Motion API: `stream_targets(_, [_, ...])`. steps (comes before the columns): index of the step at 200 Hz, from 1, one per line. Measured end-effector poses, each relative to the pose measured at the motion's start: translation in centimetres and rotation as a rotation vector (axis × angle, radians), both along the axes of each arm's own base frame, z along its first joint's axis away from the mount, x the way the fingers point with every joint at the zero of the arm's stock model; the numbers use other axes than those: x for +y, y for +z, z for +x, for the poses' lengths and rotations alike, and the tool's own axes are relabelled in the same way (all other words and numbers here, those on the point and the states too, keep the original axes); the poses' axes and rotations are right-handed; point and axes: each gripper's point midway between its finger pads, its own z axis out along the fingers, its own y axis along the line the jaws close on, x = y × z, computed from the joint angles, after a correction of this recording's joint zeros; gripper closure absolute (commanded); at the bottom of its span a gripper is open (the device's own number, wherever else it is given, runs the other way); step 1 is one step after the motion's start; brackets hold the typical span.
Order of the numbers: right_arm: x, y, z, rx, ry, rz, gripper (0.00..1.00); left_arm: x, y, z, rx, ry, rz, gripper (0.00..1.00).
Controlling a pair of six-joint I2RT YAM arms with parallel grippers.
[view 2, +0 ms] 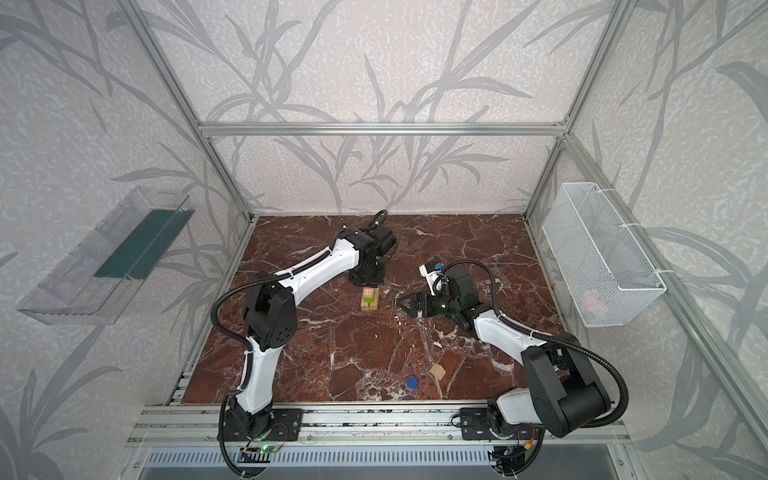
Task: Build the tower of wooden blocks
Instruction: 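Lower the red cube onto the small wooden block atop the tower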
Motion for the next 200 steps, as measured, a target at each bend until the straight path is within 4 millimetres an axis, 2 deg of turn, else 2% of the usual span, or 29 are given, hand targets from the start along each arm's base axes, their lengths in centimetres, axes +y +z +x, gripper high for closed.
stream_targets(107, [-0.27,0.02,0.07,-0.014,-0.008,-0.019,0.01,-0.09,-0.36,0.03,0.013,-0.011,-0.002,0.83])
stream_targets(127, [-0.29,-0.04,0.02,-0.011,-0.008,-0.020,0.01,-0.01,-0.37,0.07,0.015,-0.008,-0.005,0.79])
stream_targets(163, [-0.32,-0.11,-0.04,-0.007,-0.008,-0.022,0.01,0.00,-0.37,0.08,0.016,-0.007,-0.006,0.66])
stream_targets(200, [-0.35,-0.05,-0.09,-0.007,-0.008,-0.023,0.01,0.12,-0.39,0.04,0.019,-0.005,-0.004,0.61])
